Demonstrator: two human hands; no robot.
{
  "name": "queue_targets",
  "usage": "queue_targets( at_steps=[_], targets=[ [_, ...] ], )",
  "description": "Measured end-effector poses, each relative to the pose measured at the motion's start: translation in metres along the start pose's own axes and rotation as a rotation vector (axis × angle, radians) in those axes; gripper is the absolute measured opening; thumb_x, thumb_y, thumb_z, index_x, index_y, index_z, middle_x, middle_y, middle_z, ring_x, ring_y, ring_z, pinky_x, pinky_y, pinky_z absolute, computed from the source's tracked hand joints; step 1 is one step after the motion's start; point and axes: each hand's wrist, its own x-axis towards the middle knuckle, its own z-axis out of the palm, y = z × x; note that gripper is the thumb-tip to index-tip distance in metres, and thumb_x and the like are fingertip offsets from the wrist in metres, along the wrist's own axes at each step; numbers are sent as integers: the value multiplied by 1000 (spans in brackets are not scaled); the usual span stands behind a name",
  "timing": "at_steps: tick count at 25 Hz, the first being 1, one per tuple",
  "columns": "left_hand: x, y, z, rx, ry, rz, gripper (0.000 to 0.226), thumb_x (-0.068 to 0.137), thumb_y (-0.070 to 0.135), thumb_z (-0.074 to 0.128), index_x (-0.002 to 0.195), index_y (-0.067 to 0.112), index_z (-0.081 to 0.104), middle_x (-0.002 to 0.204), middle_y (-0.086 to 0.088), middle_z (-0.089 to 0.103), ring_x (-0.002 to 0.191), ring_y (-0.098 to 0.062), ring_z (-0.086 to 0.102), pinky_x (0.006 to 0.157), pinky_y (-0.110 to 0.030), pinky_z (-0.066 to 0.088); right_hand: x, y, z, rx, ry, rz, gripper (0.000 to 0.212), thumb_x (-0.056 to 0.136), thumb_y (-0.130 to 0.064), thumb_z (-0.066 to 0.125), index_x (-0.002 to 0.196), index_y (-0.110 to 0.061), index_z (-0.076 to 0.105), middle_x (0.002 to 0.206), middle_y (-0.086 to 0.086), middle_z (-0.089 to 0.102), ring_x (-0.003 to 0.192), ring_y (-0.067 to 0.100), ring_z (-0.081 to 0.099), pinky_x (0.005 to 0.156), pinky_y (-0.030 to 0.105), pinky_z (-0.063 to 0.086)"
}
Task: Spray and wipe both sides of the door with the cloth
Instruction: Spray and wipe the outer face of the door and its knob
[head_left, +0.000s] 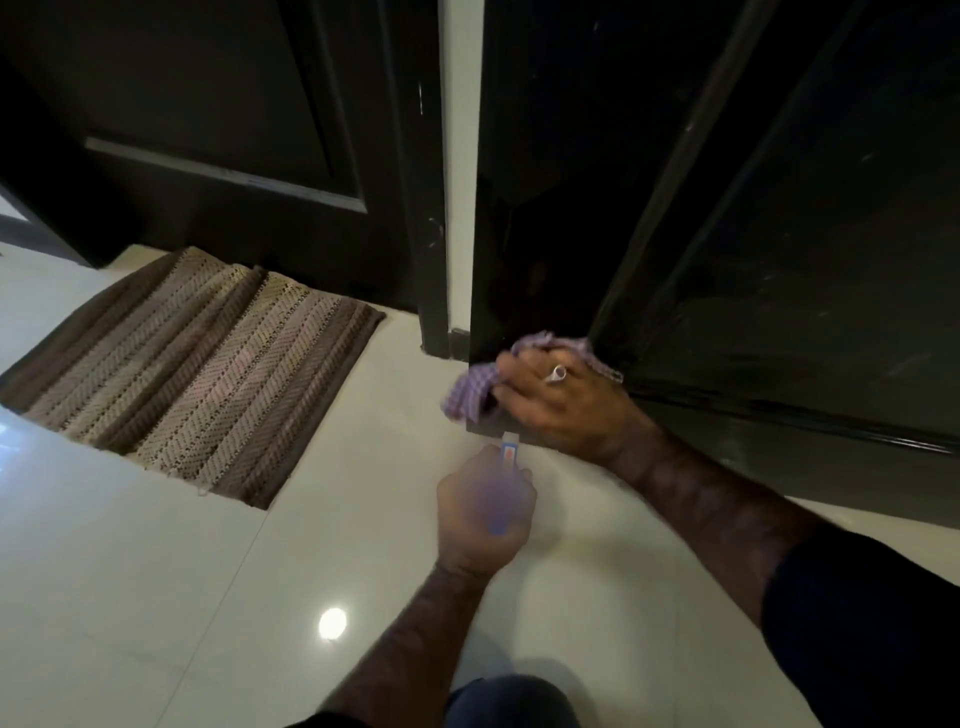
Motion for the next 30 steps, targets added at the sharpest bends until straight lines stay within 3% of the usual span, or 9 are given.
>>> queue_targets(
  at_steps=[3,6,11,13,15,18,20,26,30],
  targets=[
    [-1,2,1,2,-21,-71,18,90,20,72,86,7,61,69,-7,56,55,-32,52,55,-50,53,43,59,-71,-46,396,357,29,111,-23,45,131,-14,65,138,13,40,119,35,45,96,49,36],
    [1,4,2,6,-28,-176,22,90,30,73,97,10,65,74,-7,61,60,-31,58,61,-51,58,62,83,-75,-55,557,515,31,107,-21,61,135,-17,72,136,13,49,118,35,50,94,48,43],
    [20,59,-14,-63,15,-166,15,91,27,71,90,13,65,72,-7,62,59,-33,58,57,-51,58,-16,13,-8,15,-40,-36,24,106,-17,62,124,-6,71,134,19,67,125,40,63,104,53,55],
    [32,92,-27,-71,59,-133,11,90,20,71,88,11,66,72,-5,64,59,-30,61,58,-43,60,-4,31,-29,8,-20,-41,26,102,-21,68,125,-10,72,136,16,66,126,37,61,106,52,47],
    [43,116,-37,-96,107,-89,5,87,10,68,85,7,65,72,-4,65,59,-25,62,57,-30,57,40,75,-81,-44,205,38,29,105,-26,67,130,-11,70,136,18,62,122,37,55,101,53,45],
    [54,143,-46,-94,113,-109,5,85,12,66,89,15,66,75,4,67,69,-18,68,61,-15,54,105,160,-159,-181,613,444,33,106,-37,65,133,-19,71,140,11,44,124,31,43,99,48,39],
    [60,152,-48,-84,106,-129,7,86,13,69,87,19,66,73,5,66,70,-18,68,60,-18,56,114,163,-167,-203,711,603,35,103,-34,69,136,-25,73,139,8,35,125,30,40,98,46,37],
    [87,190,-53,-59,-38,-121,15,90,8,78,87,19,69,71,3,68,64,-24,69,59,-24,58,36,88,-97,-54,79,-18,22,105,-17,63,123,-13,75,138,17,67,122,37,63,102,53,51],
    [101,227,-58,-46,-10,-111,21,89,21,81,77,14,66,65,-10,64,58,-34,68,56,-40,63,88,166,-202,-186,365,192,16,103,-29,69,115,-19,74,127,17,69,111,39,67,95,51,49]
  ],
)
